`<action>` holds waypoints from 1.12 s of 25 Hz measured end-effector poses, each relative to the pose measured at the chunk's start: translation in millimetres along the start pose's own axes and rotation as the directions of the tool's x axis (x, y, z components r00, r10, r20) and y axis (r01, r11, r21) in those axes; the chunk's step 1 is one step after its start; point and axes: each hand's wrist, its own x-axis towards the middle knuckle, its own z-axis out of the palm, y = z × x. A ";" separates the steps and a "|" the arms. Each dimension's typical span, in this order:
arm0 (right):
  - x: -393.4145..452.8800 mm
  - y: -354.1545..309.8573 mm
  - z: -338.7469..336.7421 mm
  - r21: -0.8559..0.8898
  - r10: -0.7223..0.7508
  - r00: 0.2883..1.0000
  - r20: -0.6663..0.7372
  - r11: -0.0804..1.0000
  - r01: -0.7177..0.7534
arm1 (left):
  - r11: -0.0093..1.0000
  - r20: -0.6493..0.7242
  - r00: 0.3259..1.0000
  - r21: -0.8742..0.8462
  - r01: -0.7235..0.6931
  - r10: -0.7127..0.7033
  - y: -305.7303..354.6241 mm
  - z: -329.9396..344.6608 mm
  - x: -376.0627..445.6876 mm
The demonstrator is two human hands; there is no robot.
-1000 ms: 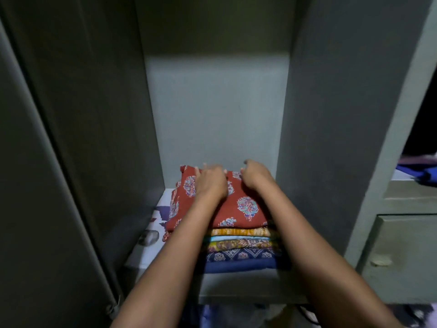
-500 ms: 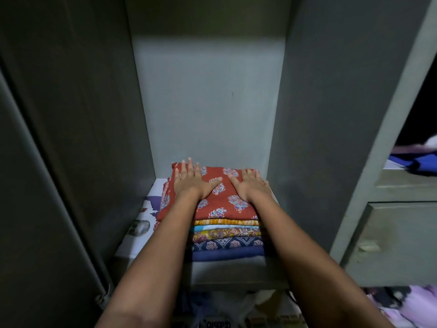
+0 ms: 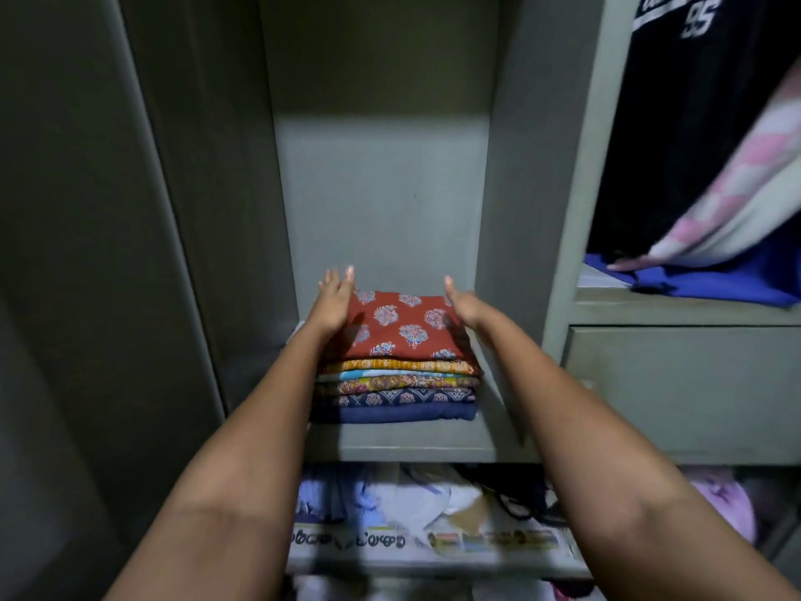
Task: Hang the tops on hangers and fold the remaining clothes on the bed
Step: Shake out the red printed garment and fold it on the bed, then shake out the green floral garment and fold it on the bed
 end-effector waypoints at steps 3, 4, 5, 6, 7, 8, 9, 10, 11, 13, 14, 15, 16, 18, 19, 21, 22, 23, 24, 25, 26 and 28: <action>-58.1 10.4 -7.7 0.208 -0.076 0.994 0.079 0.976 0.058 | 0.947 0.002 0.996 -0.309 0.085 -0.088 18.2 13.7 -54.2; -106.4 5.8 -13.2 0.288 -0.095 0.992 0.086 0.955 0.066 | 0.930 0.020 0.995 -0.355 0.096 -0.096 23.7 19.1 -78.6; -149.1 3.9 -16.0 0.327 -0.097 0.990 0.098 0.943 0.060 | 0.916 0.038 0.996 -0.390 0.094 -0.086 31.6 24.3 -107.4; -187.9 5.0 -17.9 0.366 -0.101 0.989 0.110 0.929 0.054 | 0.891 0.043 0.996 -0.444 0.093 -0.083 37.9 29.8 -135.2; -227.2 2.5 -19.5 0.389 -0.109 0.983 0.150 0.920 0.042 | 0.859 0.048 0.995 -0.501 0.103 -0.092 42.3 35.7 -160.2; -251.1 11.1 -19.3 0.401 -0.106 0.981 0.163 0.916 0.033 | 0.831 0.034 0.993 -0.545 0.113 -0.112 43.0 41.8 -185.7; -273.0 17.5 -19.4 0.417 -0.116 0.980 0.161 0.908 0.039 | 0.815 0.018 0.991 -0.567 0.117 -0.130 45.1 45.6 -211.4; -292.0 21.5 -22.3 0.415 -0.116 0.982 0.148 0.909 0.044 | 0.815 0.015 0.990 -0.565 0.127 -0.143 46.5 47.9 -231.7; -311.3 24.4 -28.7 0.413 -0.106 0.985 0.134 0.910 0.042 | 0.834 0.029 0.989 -0.534 0.140 -0.147 50.1 48.1 -250.0; -336.8 26.4 -45.4 0.383 -0.077 0.993 0.087 0.923 0.038 | 0.851 0.053 0.988 -0.502 0.152 -0.146 64.8 42.9 -276.1; -346.7 27.6 -54.6 0.354 -0.060 0.996 0.064 0.935 0.034 | 0.852 0.046 0.989 -0.503 0.144 -0.140 72.8 41.1 -282.9; -357.7 29.0 -64.1 0.343 -0.039 0.999 0.032 0.939 0.025 | 0.849 0.049 0.992 -0.514 0.126 -0.117 83.8 39.9 -289.0; -368.5 32.7 -73.5 0.350 -0.017 1.000 -0.005 0.937 0.018 | 0.837 0.060 0.995 -0.537 0.102 -0.082 95.9 40.7 -292.7; -390.0 47.0 -91.0 0.371 0.024 0.997 -0.073 0.929 0.005 | 0.812 0.123 0.992 -0.575 0.101 -0.036 120.0 48.2 -302.1; -401.1 57.7 -98.9 0.377 0.052 0.994 -0.099 0.926 -0.011 | 0.805 0.171 0.985 -0.583 0.112 -0.014 130.1 55.2 -306.4; -426.2 82.3 -116.4 0.389 0.122 0.979 -0.161 0.920 -0.051 | 0.823 0.264 0.963 -0.558 0.103 0.059 148.8 77.9 -314.4; -440.7 93.2 -124.6 0.401 0.155 0.968 -0.196 0.914 -0.065 | 0.824 0.302 0.949 -0.557 0.099 0.090 158.1 90.0 -320.8; -459.9 103.6 -134.2 0.429 0.187 0.949 -0.252 0.901 -0.063 | 0.827 0.351 0.929 -0.552 0.103 0.118 168.2 102.8 -329.4; -478.3 113.4 -142.4 0.452 0.208 0.930 -0.302 0.890 -0.053 | 0.834 0.390 0.908 -0.545 0.091 0.155 177.7 115.8 -338.2; -497.0 122.9 -150.1 0.465 0.234 0.905 -0.356 0.884 -0.045 | 0.833 0.437 0.879 -0.546 0.092 0.189 187.4 130.6 -348.5; -519.5 130.5 -156.6 0.467 0.272 0.874 -0.403 0.882 -0.059 | 0.822 0.472 0.848 -0.564 0.081 0.240 197.9 144.5 -360.2; -567.2 144.2 -165.7 0.487 0.357 0.804 -0.475 0.868 -0.097 | 0.797 0.540 0.780 -0.597 0.091 0.315 220.9 163.9 -389.9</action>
